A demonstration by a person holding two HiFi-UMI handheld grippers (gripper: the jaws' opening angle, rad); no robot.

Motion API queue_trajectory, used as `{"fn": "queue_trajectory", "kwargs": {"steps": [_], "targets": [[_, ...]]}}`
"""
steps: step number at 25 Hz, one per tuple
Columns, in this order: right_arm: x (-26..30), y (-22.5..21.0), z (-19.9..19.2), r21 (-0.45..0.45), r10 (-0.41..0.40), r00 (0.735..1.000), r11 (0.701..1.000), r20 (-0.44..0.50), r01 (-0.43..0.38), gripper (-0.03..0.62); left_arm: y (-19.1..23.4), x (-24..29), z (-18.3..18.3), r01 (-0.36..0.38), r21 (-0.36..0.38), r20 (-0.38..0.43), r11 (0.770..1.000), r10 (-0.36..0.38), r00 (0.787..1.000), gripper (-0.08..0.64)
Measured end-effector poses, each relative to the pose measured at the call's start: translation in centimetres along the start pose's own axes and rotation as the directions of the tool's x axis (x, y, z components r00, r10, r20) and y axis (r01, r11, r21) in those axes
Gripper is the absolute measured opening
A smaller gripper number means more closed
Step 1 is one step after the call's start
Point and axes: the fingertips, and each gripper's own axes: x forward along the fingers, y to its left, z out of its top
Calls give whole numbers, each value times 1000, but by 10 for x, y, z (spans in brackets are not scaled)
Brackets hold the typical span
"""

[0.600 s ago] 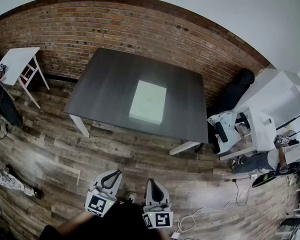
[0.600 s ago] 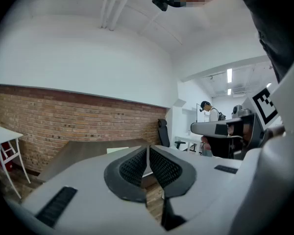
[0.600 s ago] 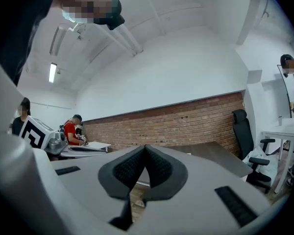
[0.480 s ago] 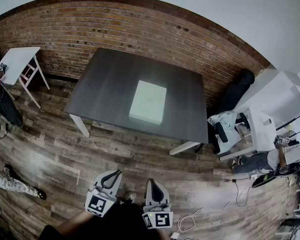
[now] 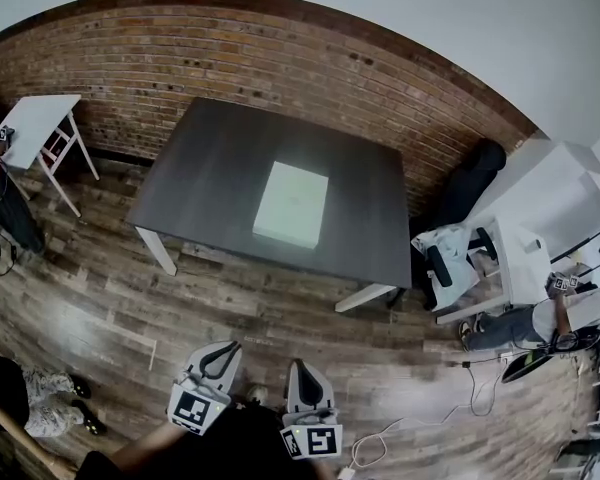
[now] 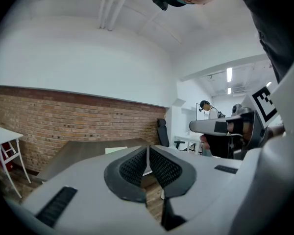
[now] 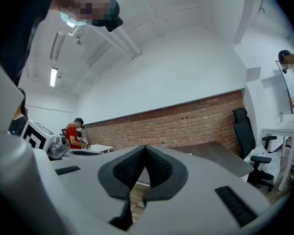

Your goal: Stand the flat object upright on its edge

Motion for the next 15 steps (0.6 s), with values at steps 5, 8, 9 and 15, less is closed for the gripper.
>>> {"fn": "queue_trajectory", "kwargs": {"steps": [5,8,9,15], "targets": [[-8,-17,3,-10,19,1000,1000,3,-19,25,-19,11,1,-5,-8,-5,1000,5,1000,44],[-11,-27,1,-23,40,999,999,8,-40,25,-29,20,-1,-16,-14,-5,1000,16,1000,44],[-12,-31,0,-26,48,999,999,7,-47,25,-32,23,-2,-21,-14,-10,1000,21,1000,44],[-14,-56,-5,-26,92,996,995,-6,-92,25,-48,45,-3,-58,-5,-25,998,57,998,44]]}}
